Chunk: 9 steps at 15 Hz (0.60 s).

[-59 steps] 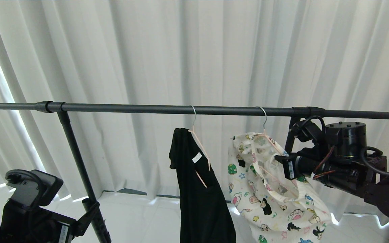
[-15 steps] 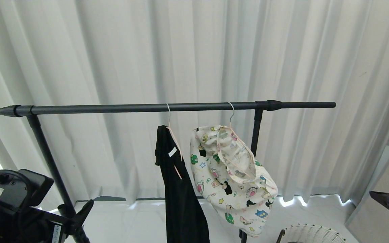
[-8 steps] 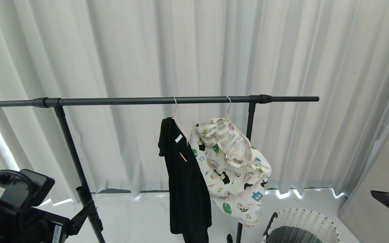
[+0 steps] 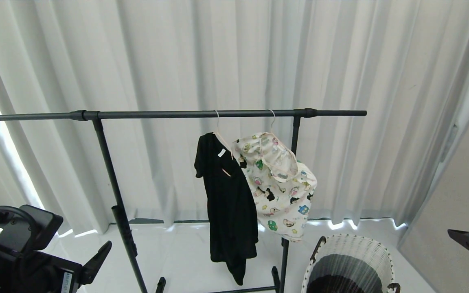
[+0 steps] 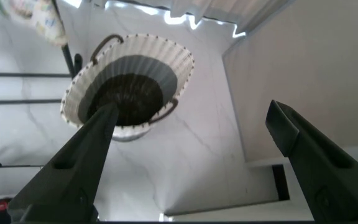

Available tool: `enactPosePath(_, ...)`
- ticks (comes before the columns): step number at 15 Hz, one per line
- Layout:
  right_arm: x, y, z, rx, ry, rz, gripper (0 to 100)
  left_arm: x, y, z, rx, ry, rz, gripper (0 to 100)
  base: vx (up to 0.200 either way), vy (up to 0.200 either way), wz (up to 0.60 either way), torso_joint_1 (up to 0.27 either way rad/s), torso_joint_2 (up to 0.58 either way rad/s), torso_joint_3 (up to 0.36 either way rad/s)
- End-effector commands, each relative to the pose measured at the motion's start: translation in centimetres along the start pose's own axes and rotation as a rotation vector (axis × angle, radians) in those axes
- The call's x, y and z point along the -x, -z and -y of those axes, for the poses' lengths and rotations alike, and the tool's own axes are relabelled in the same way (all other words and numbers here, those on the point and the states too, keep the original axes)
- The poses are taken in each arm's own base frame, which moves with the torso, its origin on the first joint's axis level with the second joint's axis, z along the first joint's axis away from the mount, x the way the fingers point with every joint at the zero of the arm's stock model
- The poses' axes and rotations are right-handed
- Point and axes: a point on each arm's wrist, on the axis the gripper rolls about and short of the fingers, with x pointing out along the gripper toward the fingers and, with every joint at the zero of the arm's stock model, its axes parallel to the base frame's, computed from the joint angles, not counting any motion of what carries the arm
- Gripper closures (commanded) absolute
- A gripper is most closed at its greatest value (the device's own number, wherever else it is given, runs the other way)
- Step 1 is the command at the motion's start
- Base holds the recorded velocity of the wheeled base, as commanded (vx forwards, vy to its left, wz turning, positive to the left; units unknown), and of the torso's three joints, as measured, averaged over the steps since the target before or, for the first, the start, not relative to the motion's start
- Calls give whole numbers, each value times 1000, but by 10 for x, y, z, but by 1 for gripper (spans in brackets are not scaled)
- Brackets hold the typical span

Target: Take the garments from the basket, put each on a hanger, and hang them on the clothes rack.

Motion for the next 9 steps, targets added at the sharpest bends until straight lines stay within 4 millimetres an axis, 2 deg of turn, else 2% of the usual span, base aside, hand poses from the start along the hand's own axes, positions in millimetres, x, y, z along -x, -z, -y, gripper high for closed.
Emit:
enactPosePath(1, 0, 0, 0, 1, 0, -2, 0, 0, 0, 0, 1, -1, 2, 0, 0, 0, 0, 0, 0, 0)
enactPosePath(9, 2, 0, 1, -3, 1, 10, 0, 3, 0, -1, 4, -5, 13, 0, 0, 0, 0, 0, 0, 0)
